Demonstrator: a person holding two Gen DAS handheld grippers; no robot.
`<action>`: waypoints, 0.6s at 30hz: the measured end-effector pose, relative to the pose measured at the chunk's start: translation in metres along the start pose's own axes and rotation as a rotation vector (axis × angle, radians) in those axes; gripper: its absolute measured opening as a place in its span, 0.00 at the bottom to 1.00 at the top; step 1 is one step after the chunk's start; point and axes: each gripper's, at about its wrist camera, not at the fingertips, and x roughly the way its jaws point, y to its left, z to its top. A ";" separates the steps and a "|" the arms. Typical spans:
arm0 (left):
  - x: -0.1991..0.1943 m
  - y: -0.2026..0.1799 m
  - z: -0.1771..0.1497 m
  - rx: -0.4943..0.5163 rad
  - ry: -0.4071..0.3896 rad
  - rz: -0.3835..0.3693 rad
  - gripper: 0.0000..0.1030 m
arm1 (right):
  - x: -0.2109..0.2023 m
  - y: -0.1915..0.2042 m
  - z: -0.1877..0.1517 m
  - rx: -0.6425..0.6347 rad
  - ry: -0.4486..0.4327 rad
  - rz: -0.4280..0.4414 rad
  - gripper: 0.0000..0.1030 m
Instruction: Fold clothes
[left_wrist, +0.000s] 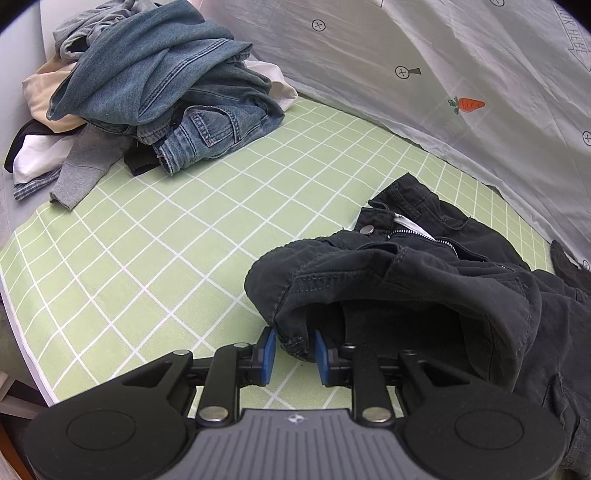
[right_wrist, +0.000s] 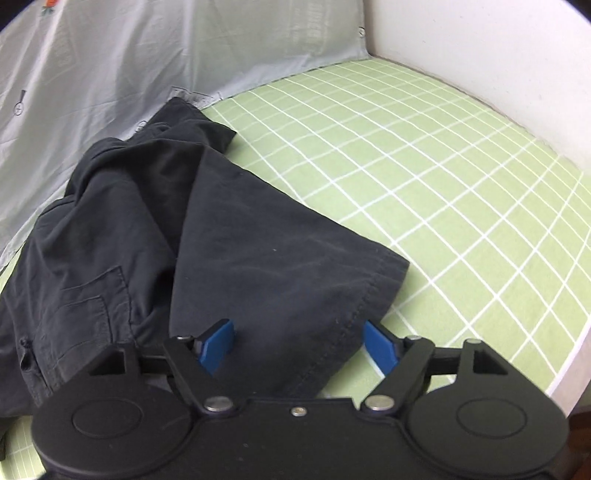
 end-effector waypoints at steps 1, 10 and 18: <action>-0.004 0.002 0.000 -0.003 -0.010 0.000 0.26 | 0.006 -0.004 -0.001 0.030 0.012 0.009 0.79; -0.005 -0.001 -0.004 -0.021 0.006 0.014 0.30 | 0.027 -0.023 -0.001 0.154 0.072 0.060 0.81; 0.001 -0.017 -0.007 -0.007 0.022 -0.004 0.30 | 0.021 -0.028 0.043 -0.083 -0.020 0.001 0.14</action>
